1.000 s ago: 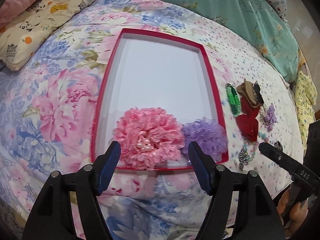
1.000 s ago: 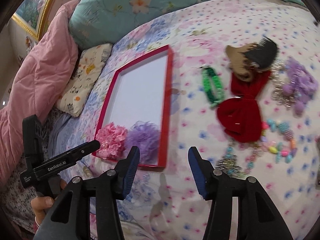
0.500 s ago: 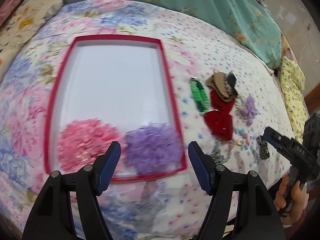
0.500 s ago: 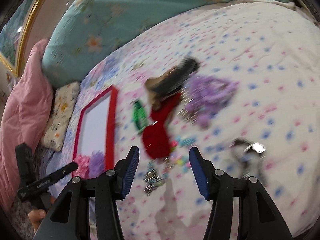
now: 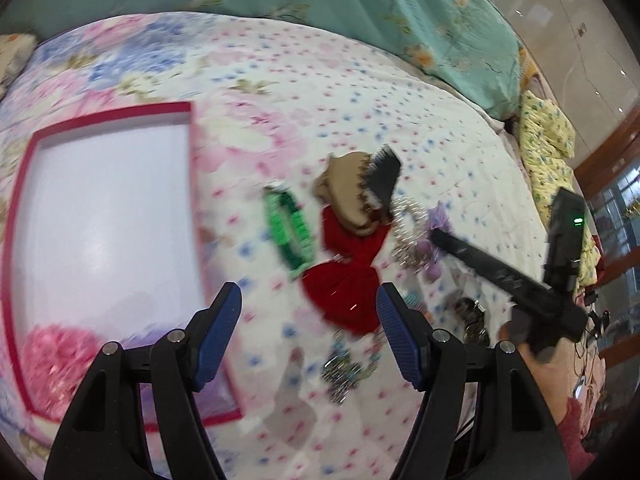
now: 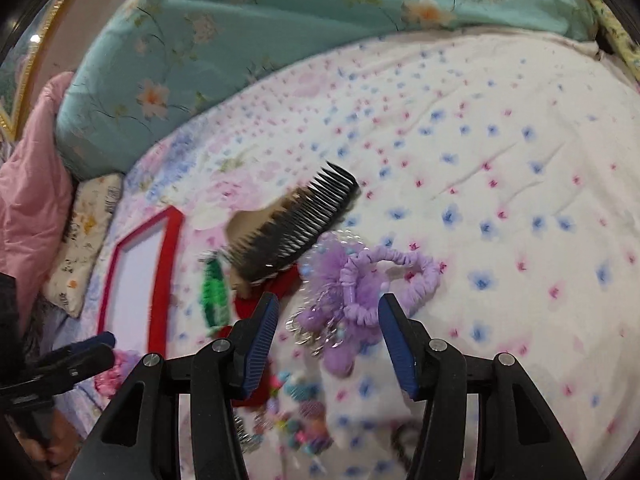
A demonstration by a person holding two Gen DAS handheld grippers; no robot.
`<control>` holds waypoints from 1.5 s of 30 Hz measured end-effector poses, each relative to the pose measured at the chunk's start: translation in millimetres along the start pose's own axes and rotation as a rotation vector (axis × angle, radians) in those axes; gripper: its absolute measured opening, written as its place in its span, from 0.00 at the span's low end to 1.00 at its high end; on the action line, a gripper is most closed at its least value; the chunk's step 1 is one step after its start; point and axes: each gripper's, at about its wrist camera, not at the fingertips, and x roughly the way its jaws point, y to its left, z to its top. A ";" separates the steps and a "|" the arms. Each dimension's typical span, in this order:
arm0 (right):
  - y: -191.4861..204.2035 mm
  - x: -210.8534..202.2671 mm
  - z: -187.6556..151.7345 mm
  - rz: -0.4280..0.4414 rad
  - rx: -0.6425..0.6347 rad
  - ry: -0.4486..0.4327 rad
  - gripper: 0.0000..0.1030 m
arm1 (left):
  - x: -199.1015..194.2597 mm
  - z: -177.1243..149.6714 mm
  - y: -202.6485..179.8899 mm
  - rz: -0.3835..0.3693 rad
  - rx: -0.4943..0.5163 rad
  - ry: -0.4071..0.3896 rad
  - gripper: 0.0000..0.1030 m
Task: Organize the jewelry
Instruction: 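Grasp the lavender hair tie with the right tool while the left tool grasps the black comb, then carry the hair tie and comb into the tray and release both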
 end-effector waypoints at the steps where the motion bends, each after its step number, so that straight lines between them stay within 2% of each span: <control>1: -2.1 6.5 1.4 -0.012 -0.003 0.012 0.53 | 4.2 3.8 -4.2 -0.007 0.004 0.002 0.68; 2: -3.0 9.9 1.5 -0.027 -0.010 0.018 0.49 | 9.3 8.2 -8.0 -0.016 0.006 0.006 0.68; 4: -5.1 12.8 1.3 -0.044 -0.020 0.018 0.26 | 22.2 17.6 -14.8 -0.035 0.008 0.020 0.68; 7: -13.0 1.8 1.7 -0.030 0.008 0.009 0.12 | 41.7 28.2 -25.2 -0.057 0.013 0.045 0.68; 12: -17.2 -36.1 1.0 0.025 0.035 -0.055 0.12 | 72.1 45.0 -39.3 -0.086 0.016 0.077 0.68; 17: -24.5 -58.4 -6.1 0.074 0.068 -0.077 0.12 | 95.5 56.1 -46.8 -0.106 -0.009 0.092 0.66; 19: -26.3 -61.5 -6.6 0.088 0.081 -0.080 0.12 | 97.1 58.7 -48.7 -0.101 -0.010 0.075 0.58; 20: -27.0 -62.5 -7.2 0.089 0.081 -0.078 0.12 | 97.8 60.0 -49.2 -0.102 -0.008 0.070 0.50; 21: -26.8 -61.7 -7.6 0.093 0.081 -0.075 0.12 | 98.9 61.4 -49.6 -0.110 -0.010 0.069 0.36; 24: -28.2 -59.4 -10.0 0.095 0.090 -0.070 0.13 | 105.1 65.0 -50.7 -0.106 -0.011 0.080 0.12; 25: -28.5 -58.0 -10.6 0.099 0.094 -0.068 0.13 | 105.9 64.7 -50.9 -0.103 -0.007 0.081 0.08; 27: -29.7 -58.0 -12.8 0.098 0.101 -0.067 0.13 | 103.8 63.5 -49.3 -0.144 -0.017 0.079 0.01; 29: -30.9 -59.2 -14.3 0.100 0.105 -0.069 0.13 | 96.3 61.8 -49.2 -0.148 -0.015 0.054 0.01; 37: -27.5 -62.1 -17.7 0.114 0.116 -0.067 0.13 | 54.0 46.7 -32.9 -0.241 -0.064 -0.006 0.01; 45: 6.9 -58.0 -20.9 0.152 0.061 -0.043 0.13 | 0.3 19.3 21.2 -0.244 -0.166 -0.077 0.01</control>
